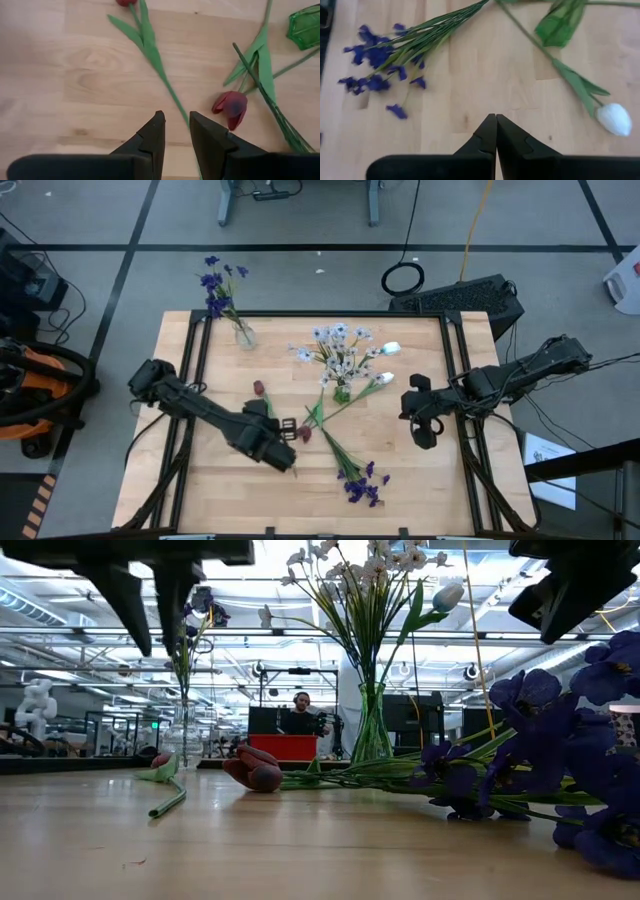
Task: Sort flowers into vase by color
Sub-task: Put the bottom dark red flower into the transparent vase
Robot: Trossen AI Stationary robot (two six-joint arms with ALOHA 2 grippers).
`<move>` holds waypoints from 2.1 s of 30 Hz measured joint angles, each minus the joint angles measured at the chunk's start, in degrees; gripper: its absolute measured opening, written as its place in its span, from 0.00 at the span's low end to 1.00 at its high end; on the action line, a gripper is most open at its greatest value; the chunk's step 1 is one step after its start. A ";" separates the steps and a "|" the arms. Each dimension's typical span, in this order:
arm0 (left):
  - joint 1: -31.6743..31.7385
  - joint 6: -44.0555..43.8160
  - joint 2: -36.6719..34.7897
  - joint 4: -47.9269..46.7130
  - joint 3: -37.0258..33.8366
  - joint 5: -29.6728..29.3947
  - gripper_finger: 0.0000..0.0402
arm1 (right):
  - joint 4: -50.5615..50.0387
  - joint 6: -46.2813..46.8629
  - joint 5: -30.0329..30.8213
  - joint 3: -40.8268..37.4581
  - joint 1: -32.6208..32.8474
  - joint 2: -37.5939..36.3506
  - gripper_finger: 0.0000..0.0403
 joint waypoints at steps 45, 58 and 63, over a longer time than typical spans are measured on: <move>14.19 1.61 6.12 20.65 -16.66 10.28 0.02 | -1.64 -5.29 -1.77 0.00 0.02 0.00 0.00; 14.47 34.78 -23.50 13.28 -16.47 -42.36 0.00 | 1.30 8.09 4.50 0.00 -1.92 0.04 0.00; 16.01 48.99 -32.97 13.43 -16.47 -55.91 0.00 | 4.31 16.70 8.64 0.00 -2.54 0.04 0.00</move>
